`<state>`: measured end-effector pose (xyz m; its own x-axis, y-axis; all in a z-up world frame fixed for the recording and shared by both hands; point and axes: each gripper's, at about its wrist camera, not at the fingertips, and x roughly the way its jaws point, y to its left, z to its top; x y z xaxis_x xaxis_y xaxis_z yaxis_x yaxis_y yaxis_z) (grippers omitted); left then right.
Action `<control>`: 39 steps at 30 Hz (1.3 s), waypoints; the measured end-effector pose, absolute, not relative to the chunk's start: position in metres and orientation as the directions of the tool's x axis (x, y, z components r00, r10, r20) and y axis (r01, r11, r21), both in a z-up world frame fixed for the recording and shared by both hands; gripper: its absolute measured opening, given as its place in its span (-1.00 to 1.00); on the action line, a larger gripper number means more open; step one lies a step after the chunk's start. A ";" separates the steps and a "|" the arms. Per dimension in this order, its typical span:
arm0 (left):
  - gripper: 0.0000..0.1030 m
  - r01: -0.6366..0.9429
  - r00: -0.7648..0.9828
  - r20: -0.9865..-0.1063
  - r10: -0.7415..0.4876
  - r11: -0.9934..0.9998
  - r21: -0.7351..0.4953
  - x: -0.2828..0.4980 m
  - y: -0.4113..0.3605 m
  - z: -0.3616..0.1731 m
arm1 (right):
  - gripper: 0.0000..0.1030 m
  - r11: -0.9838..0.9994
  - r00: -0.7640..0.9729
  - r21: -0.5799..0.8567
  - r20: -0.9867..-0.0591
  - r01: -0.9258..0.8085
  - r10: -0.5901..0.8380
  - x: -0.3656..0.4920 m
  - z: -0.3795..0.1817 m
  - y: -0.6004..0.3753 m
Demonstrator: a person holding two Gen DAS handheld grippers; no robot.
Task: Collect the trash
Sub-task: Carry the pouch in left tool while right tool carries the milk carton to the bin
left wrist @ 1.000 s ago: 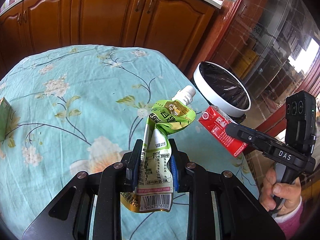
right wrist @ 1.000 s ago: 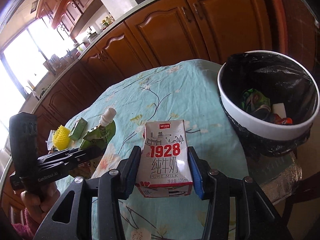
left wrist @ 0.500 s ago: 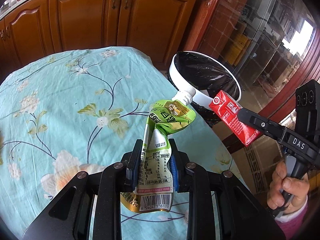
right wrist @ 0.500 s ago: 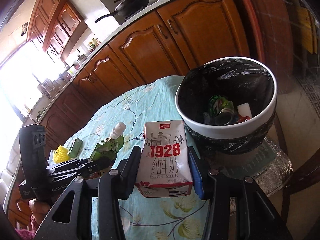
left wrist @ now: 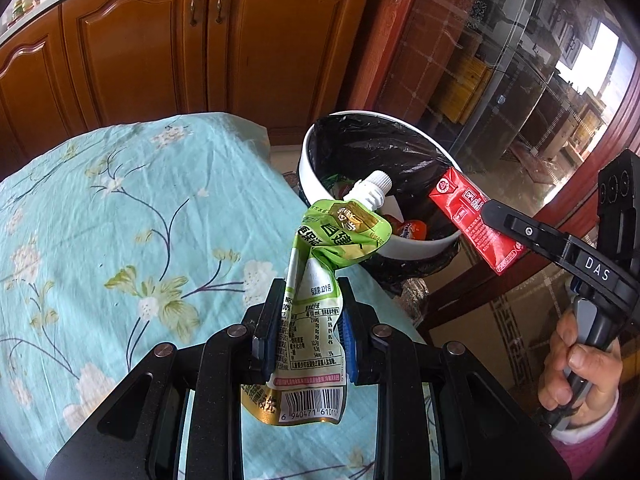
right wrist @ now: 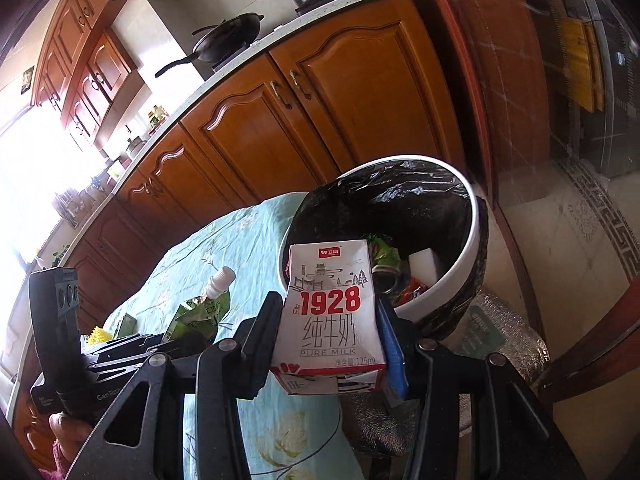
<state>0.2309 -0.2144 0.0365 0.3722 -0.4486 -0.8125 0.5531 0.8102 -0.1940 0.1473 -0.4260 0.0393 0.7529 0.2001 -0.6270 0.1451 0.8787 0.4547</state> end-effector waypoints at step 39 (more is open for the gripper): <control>-0.55 0.611 0.337 -0.861 -0.381 0.784 -0.108 0.304 -0.324 0.042 | -0.09 0.890 0.737 0.411 -0.661 0.199 0.141 0.201 0.042 -0.475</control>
<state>0.3038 -0.3237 0.0419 0.3365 -0.3814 -0.8610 0.6115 0.7838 -0.1082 0.2008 -0.4753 0.0421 0.7367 0.1411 -0.6613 0.1988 0.8896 0.4113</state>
